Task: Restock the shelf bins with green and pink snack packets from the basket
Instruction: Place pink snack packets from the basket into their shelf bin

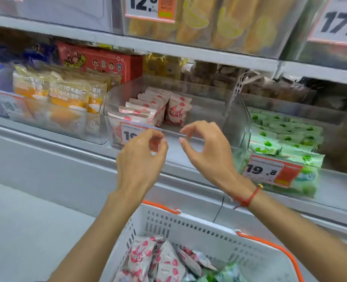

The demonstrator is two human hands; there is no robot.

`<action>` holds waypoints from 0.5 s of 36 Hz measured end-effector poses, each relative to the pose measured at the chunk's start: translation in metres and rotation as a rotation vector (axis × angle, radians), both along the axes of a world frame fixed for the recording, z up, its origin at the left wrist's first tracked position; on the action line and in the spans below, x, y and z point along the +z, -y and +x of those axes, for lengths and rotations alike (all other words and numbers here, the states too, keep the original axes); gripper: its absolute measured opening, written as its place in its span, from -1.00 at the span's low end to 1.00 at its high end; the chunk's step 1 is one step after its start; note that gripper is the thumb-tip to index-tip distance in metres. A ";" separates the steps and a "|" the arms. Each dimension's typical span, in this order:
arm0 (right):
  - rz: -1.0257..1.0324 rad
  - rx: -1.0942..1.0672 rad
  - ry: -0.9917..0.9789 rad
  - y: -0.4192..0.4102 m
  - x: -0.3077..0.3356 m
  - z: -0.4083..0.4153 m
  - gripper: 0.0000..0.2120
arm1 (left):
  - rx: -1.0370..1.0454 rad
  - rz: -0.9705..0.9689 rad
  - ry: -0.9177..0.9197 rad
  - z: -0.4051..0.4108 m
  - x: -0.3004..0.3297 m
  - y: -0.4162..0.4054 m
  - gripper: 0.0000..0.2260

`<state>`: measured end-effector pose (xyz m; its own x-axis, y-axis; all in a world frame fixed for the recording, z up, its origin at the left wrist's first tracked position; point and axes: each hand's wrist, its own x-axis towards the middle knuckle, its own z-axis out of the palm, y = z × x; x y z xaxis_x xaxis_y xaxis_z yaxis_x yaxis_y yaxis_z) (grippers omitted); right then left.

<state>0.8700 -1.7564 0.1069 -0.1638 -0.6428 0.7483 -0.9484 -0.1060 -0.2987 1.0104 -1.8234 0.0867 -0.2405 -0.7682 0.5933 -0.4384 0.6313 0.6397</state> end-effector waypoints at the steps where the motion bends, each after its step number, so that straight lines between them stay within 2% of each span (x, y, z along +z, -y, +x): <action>1: 0.008 0.008 0.006 -0.008 -0.013 0.004 -0.89 | 0.001 0.056 0.020 0.002 -0.010 -0.006 -0.93; 5: 0.157 -0.002 0.073 -0.035 -0.073 0.015 -0.94 | 0.012 0.254 0.140 0.011 -0.059 -0.021 -0.92; 9: 0.462 -0.045 0.161 -0.051 -0.131 0.015 -0.91 | -0.005 0.424 0.376 0.018 -0.106 -0.027 -0.87; 15: 0.952 -0.119 0.304 -0.064 -0.209 0.006 -0.84 | -0.144 0.501 0.753 0.037 -0.187 -0.032 -0.78; 18: 1.242 -0.054 0.368 -0.072 -0.242 0.008 -0.77 | -0.254 0.479 1.008 0.049 -0.222 -0.040 -0.69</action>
<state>0.8779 -1.6844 -0.1352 -0.2785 -0.8563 -0.4350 -0.7844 0.4641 -0.4115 1.0594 -1.7837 -0.1357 -0.6211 -0.7246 -0.2985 -0.7832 0.5609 0.2682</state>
